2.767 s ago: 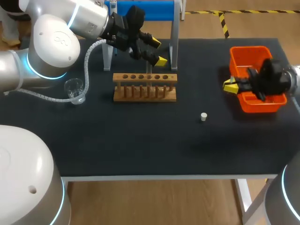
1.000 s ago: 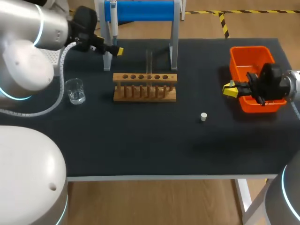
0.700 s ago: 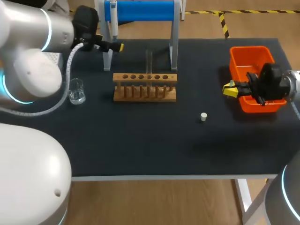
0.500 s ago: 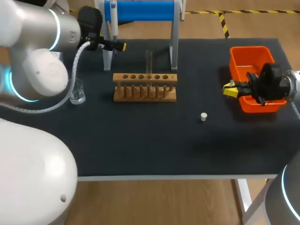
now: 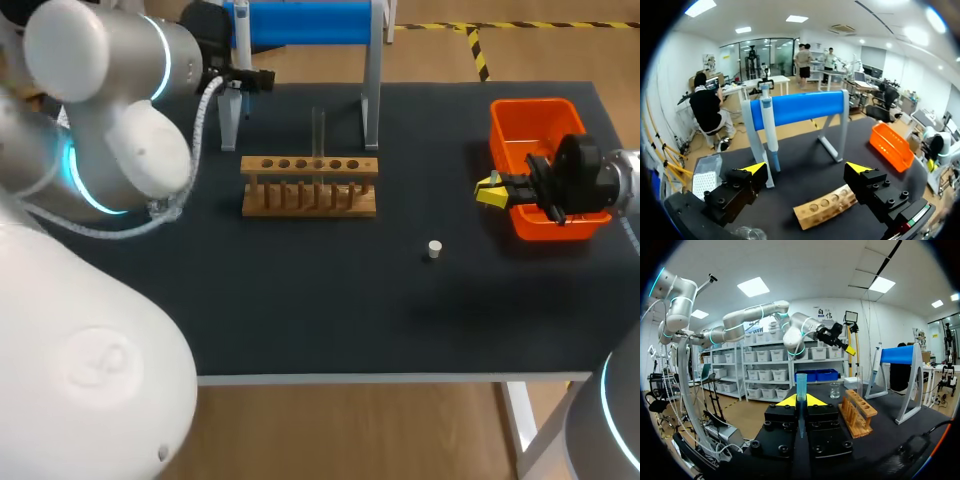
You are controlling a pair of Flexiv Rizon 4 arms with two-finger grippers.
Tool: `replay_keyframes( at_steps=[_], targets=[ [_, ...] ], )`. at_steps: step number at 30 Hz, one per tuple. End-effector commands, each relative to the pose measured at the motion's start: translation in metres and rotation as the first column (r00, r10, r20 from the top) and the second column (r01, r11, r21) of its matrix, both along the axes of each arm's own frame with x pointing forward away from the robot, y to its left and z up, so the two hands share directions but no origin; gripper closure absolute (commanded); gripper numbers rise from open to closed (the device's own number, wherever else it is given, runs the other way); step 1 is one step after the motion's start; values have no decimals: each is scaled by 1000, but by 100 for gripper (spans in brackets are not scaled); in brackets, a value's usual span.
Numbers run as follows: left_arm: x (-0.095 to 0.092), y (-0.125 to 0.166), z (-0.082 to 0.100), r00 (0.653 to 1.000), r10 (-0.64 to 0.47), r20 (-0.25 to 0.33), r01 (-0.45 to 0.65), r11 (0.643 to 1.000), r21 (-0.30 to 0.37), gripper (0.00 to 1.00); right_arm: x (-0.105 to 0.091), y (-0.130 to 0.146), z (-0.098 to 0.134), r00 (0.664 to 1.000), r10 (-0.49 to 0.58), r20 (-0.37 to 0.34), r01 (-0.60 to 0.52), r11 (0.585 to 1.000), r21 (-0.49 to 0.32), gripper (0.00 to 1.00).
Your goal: Invert the test tube, pick up the pipette, mount the tip to pipette, aspirate from beaker and dispense into the tube, eject the tip, return the pipette, and cap with the stopper.
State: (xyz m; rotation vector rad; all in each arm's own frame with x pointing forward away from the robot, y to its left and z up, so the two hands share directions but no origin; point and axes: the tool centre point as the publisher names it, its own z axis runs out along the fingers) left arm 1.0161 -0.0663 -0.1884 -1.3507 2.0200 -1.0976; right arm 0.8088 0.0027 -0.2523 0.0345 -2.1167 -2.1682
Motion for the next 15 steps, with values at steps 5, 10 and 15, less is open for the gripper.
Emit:
replay_keyframes(
  at_steps=[5, 10, 15],
  targets=[
    [18, -7, -7, 955, 268, 123, -283, 950, 128, 0, 0, -1, 0, 1000, 1, 1, -1, 1000, -1, 100],
    [28, -8, -6, 947, 286, 148, -304, 946, 115, 0, 0, -1, 0, 1000, 1, 1, -1, 1000, -1, 100],
    [39, -7, -8, 941, 296, 162, -314, 945, 92, 0, 0, -1, 0, 1000, 1, 1, -1, 1000, -1, 100]
  ],
)
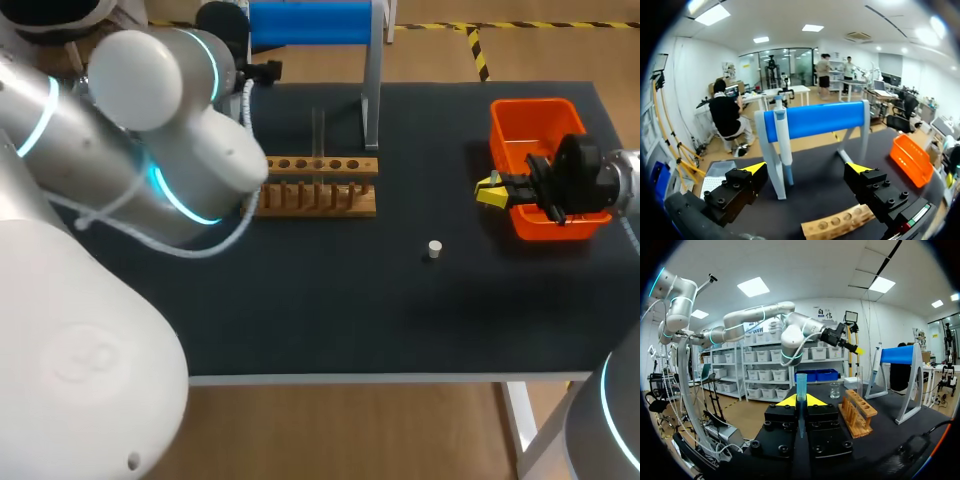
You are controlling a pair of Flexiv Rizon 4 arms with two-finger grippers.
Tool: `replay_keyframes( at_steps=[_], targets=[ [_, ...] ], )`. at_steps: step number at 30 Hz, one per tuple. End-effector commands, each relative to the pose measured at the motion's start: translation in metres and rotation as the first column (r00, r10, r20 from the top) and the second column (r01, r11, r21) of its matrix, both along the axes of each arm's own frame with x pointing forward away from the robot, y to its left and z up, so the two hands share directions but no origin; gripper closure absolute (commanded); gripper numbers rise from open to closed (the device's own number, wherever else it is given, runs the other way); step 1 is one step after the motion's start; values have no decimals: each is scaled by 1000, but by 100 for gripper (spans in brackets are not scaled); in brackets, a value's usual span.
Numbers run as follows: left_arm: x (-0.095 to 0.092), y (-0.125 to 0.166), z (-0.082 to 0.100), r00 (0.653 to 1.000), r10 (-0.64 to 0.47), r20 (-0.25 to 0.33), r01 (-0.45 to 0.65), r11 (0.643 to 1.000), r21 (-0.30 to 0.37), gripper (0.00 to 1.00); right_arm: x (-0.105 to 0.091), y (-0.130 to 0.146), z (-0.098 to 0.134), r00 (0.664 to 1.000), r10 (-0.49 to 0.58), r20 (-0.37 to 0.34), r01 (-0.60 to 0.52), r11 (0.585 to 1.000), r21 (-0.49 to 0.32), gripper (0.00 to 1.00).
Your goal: Invert the test tube, pick up the pipette, mount the tip to pipette, aspirate from beaker and dispense into the tube, eject the tip, return the pipette, and cap with the stopper.
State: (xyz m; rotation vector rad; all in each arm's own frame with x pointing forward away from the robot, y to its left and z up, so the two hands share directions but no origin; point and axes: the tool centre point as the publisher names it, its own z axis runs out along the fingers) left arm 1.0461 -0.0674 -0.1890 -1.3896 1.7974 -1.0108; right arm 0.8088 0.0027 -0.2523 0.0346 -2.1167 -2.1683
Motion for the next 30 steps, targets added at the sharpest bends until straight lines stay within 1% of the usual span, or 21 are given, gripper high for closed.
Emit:
replay_keyframes(
  at_steps=[1, 10, 19, 30],
  targets=[
    [10, -6, -7, 990, 134, 46, -136, 989, 58, 0, 0, -1, 0, 1000, 1, 1, -1, 1000, -1, 100],
    [25, -8, -5, 985, 151, 84, -155, 987, 35, 0, 0, -1, 0, 1000, 1, 1, -1, 1000, -1, 100],
    [41, -8, -6, 978, 178, 107, -179, 984, 1, 0, 0, -1, 0, 1000, 1, 1, -1, 1000, -1, 100],
    [65, -6, -7, 970, 200, 137, -198, 980, -28, 0, 0, -1, 0, 1000, 1, 1, -1, 1000, -1, 100]
  ],
)
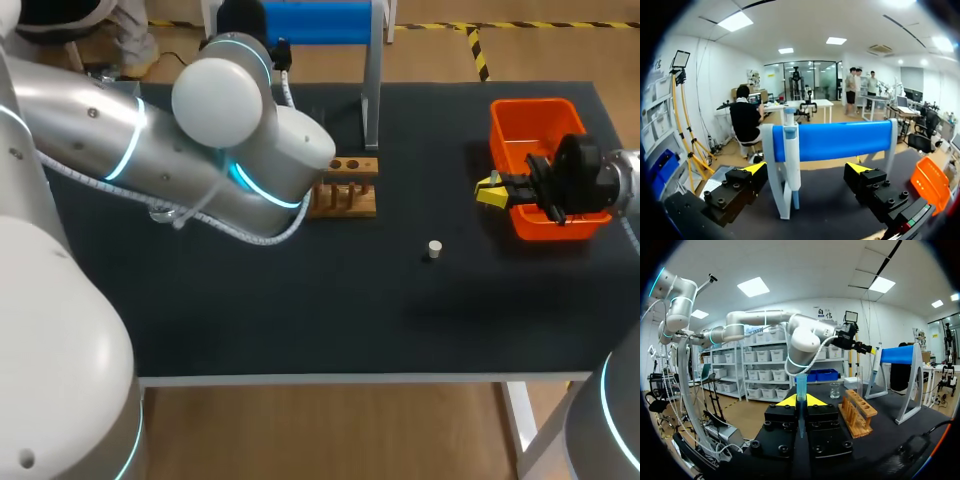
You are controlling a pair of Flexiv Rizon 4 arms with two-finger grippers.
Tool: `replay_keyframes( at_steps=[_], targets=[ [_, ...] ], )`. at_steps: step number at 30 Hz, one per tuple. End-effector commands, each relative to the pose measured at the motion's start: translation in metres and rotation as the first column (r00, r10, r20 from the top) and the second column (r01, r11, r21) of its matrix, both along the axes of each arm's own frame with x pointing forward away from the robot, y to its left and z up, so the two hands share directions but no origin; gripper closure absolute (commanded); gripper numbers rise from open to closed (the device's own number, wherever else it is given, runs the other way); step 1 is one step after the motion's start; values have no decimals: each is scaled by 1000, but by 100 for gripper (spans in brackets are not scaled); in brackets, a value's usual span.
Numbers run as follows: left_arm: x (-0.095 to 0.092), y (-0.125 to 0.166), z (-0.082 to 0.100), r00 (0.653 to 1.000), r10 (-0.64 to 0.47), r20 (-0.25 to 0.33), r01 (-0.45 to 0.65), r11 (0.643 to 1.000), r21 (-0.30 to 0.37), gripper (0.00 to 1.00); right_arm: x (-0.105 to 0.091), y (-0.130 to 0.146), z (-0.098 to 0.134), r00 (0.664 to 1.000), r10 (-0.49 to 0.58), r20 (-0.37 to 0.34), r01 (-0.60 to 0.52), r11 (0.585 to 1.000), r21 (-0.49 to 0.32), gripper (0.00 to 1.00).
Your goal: Invert the test tube, pick up the pipette, mount the tip to pipette, aspirate from beaker and dispense into the tube, eject the tip, return the pipette, and cap with the stopper.
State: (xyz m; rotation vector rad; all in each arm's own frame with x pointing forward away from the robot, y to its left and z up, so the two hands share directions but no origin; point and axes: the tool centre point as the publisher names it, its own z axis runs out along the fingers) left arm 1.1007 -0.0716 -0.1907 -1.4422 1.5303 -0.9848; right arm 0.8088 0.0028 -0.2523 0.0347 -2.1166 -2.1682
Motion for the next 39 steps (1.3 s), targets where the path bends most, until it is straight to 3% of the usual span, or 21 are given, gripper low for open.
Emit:
replay_keyframes(
  at_steps=[1, 19, 39],
  targets=[
    [13, -1, -5, 1000, 5, 14, -5, 1000, -3, 0, 0, -1, 0, 1000, 1, 1, -1, 1000, -1, 100],
    [50, 10, -8, 999, 8, 36, -7, 1000, -26, 0, 0, -1, 0, 1000, 1, 1, -1, 1000, -1, 100],
    [67, 17, -11, 1000, 6, 28, -5, 1000, -27, 0, 0, -1, 0, 1000, 1, 1, -1, 1000, -1, 100]
  ],
)
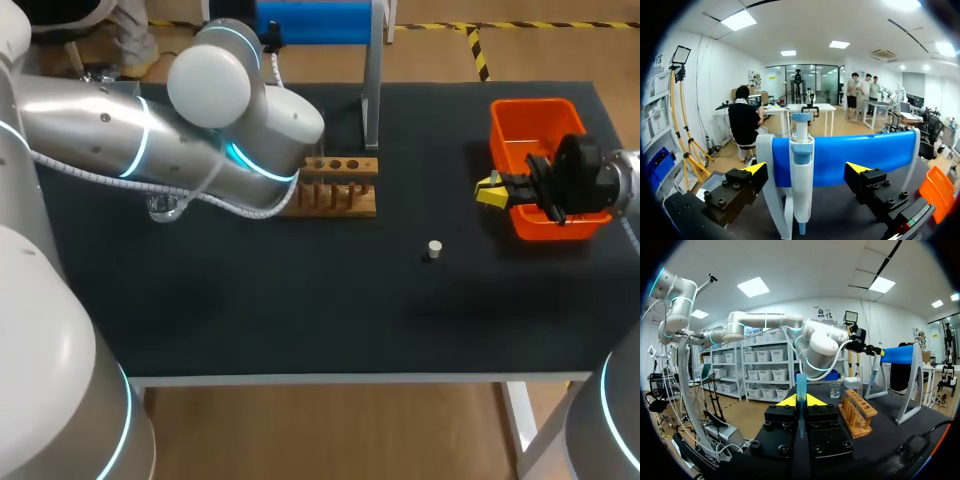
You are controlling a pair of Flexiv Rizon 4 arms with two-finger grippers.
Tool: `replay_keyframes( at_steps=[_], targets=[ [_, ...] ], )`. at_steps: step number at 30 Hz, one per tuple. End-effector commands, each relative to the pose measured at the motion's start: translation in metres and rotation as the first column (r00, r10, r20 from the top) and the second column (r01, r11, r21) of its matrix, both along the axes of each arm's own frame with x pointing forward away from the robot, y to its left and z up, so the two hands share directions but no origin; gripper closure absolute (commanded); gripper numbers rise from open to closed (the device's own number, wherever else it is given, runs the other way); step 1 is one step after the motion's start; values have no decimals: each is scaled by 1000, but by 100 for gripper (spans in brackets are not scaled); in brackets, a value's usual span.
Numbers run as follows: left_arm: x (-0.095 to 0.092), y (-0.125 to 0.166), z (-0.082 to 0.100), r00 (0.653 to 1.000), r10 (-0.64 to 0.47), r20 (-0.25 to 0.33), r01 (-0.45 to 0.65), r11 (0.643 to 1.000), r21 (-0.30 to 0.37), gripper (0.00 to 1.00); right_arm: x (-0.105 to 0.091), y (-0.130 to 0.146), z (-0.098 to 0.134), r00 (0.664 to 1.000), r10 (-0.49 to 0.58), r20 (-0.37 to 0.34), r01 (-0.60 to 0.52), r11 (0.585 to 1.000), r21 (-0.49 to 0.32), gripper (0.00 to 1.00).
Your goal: Invert the test tube, pick up the pipette, mount the tip to pipette, aspirate from beaker and dispense into the tube, eject the tip, return the pipette, and cap with the stopper.
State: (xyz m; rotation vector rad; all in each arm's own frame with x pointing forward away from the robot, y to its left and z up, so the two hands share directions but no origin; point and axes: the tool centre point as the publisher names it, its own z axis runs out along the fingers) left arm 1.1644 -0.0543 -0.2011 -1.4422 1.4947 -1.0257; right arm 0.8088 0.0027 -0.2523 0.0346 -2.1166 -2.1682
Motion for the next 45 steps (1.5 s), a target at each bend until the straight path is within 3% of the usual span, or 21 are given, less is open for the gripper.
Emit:
replay_keyframes(
  at_steps=[1, 2, 4, 6, 8, 19, 22, 45],
  targets=[
    [4, 0, -1, 1000, 1, -5, -1, 1000, 2, 0, 0, -1, 0, 1000, 1, 1, -1, 1000, -1, 100],
    [4, 1, -1, 1000, 1, -6, -1, 1000, 2, 0, 0, -1, 0, 1000, 1, 1, -1, 1000, -1, 100],
    [4, 1, -1, 1000, 3, -7, -2, 1000, 3, 40, 0, -1, 0, 1000, 1, 1, -1, 1000, -1, 100],
    [4, 2, -1, 1000, 5, -9, -5, 1000, 4, 41, 0, -1, 0, 1000, 1, 1, -1, 1000, -1, 100],
    [4, 2, -1, 1000, 6, -9, -6, 1000, 4, 67, 0, -1, 0, 1000, 1, 1, -1, 1000, -1, 100],
    [5, 3, -2, 1000, 3, -12, -3, 1000, 9, 66, 0, -1, 0, 1000, 1, 1, -1, 1000, -1, 100],
    [7, 3, -3, 1000, 2, -13, -2, 1000, 9, 62, 0, -1, 0, 1000, 1, 1, -1, 1000, -1, 100],
    [16, 3, -9, 1000, -2, -24, 2, 1000, 2, 62, 0, -1, 0, 1000, 1, 1, -1, 1000, -1, 100]
  ],
)
